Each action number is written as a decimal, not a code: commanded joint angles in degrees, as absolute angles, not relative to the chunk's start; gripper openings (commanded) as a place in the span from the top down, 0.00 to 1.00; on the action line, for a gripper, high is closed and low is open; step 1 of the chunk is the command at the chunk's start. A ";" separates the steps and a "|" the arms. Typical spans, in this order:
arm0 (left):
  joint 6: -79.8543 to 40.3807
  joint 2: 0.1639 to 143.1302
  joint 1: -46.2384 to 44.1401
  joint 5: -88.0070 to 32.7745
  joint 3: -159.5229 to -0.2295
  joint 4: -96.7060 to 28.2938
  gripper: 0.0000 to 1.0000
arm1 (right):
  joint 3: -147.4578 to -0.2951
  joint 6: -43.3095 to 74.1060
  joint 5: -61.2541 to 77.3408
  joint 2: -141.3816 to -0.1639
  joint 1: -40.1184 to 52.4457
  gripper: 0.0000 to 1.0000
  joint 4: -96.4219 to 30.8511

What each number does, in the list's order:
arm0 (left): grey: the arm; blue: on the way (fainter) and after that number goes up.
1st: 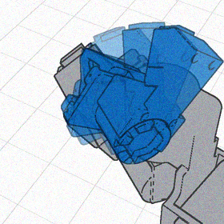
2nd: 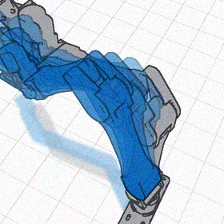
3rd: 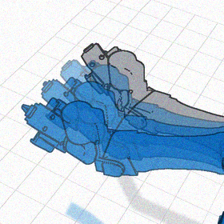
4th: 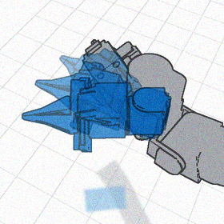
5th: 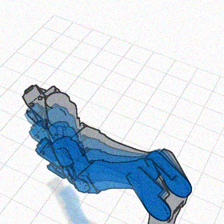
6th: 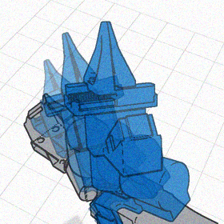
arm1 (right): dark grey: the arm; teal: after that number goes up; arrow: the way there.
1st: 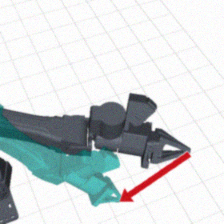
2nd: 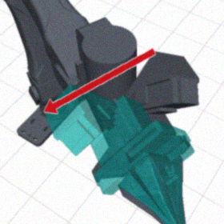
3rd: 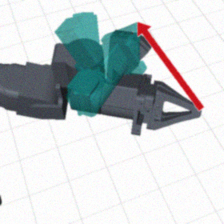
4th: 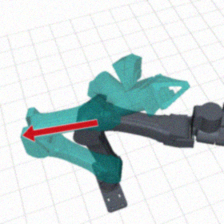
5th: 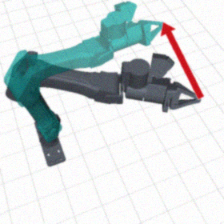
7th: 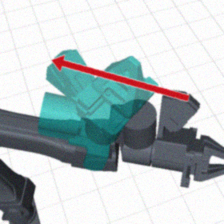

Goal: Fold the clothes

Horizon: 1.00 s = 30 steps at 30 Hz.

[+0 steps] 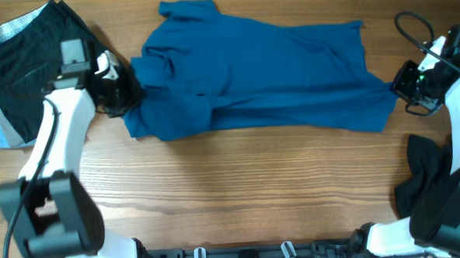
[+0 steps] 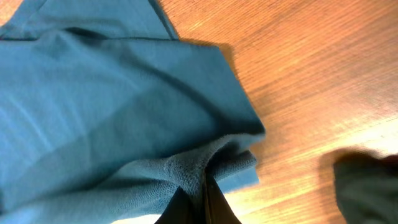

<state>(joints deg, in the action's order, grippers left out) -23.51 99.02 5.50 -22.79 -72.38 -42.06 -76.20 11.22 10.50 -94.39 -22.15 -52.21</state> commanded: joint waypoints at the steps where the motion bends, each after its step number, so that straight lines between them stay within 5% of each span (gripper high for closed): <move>1: -24.27 103.26 3.57 -22.26 -72.62 -38.11 0.96 | -76.42 10.48 11.05 -98.80 -22.11 0.96 -48.80; 11: -26.04 104.81 3.57 -14.28 -72.62 -37.21 0.93 | -76.42 10.48 21.08 -106.96 -20.23 0.89 -34.35; 13: -26.00 104.81 3.57 -14.28 -72.62 -38.13 0.50 | -76.42 10.52 18.24 -106.94 -20.01 0.55 -34.02; 15: -26.00 104.81 3.57 -14.31 -72.62 -40.60 0.28 | -76.42 10.70 11.11 -106.94 -20.27 0.44 -37.65; 16: -26.00 104.81 3.57 -14.46 -72.62 -42.26 0.26 | -76.42 10.72 6.46 -106.94 -20.34 0.42 -41.08; 21: -25.21 104.81 1.76 -14.55 -72.53 -52.49 0.39 | -76.36 13.82 -4.32 -106.94 -20.32 0.40 -58.24; 30: -22.76 104.81 -8.38 -12.23 -72.20 -50.37 0.33 | -65.39 8.97 3.01 -107.07 -20.32 0.49 -45.41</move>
<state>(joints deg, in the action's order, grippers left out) -23.81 104.31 -6.59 -14.70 -72.47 -50.89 -69.21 10.20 -0.14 -105.89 -20.18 -48.90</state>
